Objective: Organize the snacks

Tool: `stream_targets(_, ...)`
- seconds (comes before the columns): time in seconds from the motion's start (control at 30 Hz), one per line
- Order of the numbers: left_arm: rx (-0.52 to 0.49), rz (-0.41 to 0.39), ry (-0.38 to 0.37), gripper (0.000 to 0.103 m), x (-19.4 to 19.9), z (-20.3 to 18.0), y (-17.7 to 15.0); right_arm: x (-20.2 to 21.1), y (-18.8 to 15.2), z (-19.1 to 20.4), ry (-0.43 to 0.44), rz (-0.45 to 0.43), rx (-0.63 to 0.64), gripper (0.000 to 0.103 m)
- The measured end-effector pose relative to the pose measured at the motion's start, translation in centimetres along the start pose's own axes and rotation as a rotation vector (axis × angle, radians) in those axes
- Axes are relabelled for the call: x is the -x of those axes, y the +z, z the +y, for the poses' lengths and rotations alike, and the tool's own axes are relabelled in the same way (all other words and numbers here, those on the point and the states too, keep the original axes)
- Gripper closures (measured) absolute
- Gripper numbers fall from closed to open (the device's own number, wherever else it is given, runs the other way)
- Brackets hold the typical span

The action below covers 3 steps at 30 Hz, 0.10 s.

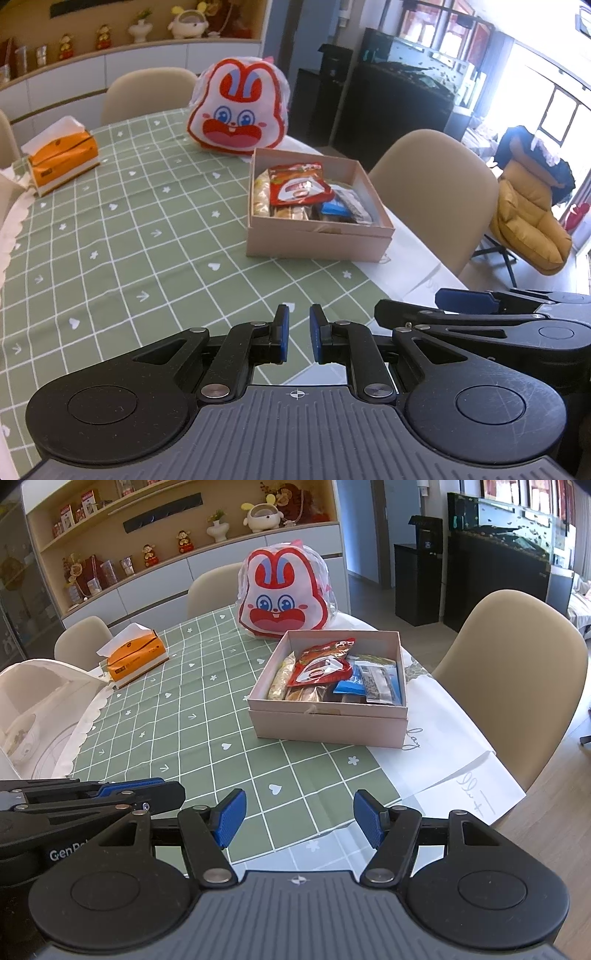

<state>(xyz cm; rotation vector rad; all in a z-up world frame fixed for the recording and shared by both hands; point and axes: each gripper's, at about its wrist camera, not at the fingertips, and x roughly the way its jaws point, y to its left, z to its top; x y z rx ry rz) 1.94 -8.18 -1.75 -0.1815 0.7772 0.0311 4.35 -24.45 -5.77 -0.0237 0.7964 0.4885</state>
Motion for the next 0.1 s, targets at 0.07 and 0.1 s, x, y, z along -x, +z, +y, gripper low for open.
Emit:
stream_targets(0.07, -0.016, -0.019, 0.002, 0.087, -0.01, -0.16, -0.14, -0.05, -0.01, -0.06, -0.004, 0.001, 0.000, 0.038)
stream_targets(0.1, -0.020, -0.029, 0.007, 0.087, -0.02, -0.21, -0.19, -0.08, 0.01, -0.10, -0.004, 0.002, 0.001, 0.038)
